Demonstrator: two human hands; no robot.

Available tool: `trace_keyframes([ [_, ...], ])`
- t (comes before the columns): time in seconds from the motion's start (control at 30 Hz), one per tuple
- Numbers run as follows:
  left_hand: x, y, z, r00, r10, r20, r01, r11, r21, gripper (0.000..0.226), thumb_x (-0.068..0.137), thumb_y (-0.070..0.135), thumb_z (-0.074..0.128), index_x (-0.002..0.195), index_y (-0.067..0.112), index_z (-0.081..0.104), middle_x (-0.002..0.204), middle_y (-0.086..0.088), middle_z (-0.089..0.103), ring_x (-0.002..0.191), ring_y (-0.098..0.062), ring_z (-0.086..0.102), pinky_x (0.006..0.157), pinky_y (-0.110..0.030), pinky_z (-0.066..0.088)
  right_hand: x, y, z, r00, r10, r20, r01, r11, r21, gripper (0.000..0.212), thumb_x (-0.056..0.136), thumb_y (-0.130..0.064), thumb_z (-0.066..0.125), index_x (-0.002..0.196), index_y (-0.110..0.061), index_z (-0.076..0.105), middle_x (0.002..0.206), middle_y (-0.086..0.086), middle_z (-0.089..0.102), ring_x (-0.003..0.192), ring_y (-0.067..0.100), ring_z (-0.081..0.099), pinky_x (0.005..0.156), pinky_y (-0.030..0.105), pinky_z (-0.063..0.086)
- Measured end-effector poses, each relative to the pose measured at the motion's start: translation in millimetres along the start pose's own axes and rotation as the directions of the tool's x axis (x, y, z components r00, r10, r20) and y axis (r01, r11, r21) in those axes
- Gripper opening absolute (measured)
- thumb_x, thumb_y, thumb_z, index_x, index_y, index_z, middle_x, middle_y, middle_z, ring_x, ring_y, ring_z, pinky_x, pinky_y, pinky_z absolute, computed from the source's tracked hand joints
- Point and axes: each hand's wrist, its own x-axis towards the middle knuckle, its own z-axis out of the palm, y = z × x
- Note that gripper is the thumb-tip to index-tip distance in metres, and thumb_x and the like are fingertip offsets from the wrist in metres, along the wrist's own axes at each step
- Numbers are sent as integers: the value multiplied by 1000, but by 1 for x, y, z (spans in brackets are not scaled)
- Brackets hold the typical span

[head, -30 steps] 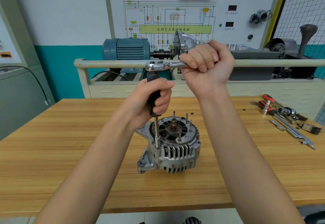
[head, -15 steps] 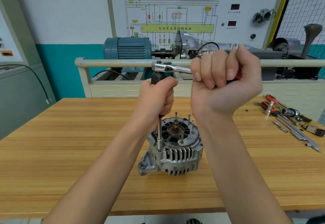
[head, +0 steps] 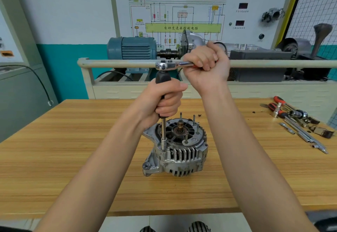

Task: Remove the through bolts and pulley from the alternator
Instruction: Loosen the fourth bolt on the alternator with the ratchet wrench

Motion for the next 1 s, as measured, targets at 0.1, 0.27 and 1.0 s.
trace_keyframes([
  [0.1, 2, -2, 2, 995, 2, -95, 2, 999, 41, 46, 78, 14, 59, 39, 21, 34, 32, 8, 25, 24, -4, 18, 33, -11, 16, -5, -2, 0, 999, -49, 8, 49, 999, -8, 45, 81, -13, 38, 36, -15, 33, 30, -4, 25, 25, 12, 25, 36, 20, 25],
  [0.27, 5, -6, 13, 873, 130, -469, -49, 982, 181, 50, 89, 5, 52, 47, 21, 31, 37, 7, 24, 29, -8, 16, 35, -12, 16, -28, 10, 11, 948, -297, 115, 317, 920, -232, 48, 86, -12, 36, 38, -18, 34, 33, -6, 23, 31, 10, 19, 41, 21, 22],
  [1.0, -3, -2, 2, 994, -35, -104, 39, 998, 40, 48, 81, 12, 50, 37, 20, 35, 31, 8, 23, 25, -5, 18, 32, -12, 15, -9, 3, -2, 990, -100, 99, 102, 995, -14, 45, 81, -14, 39, 36, -16, 35, 31, -5, 26, 26, 10, 25, 36, 21, 24],
])
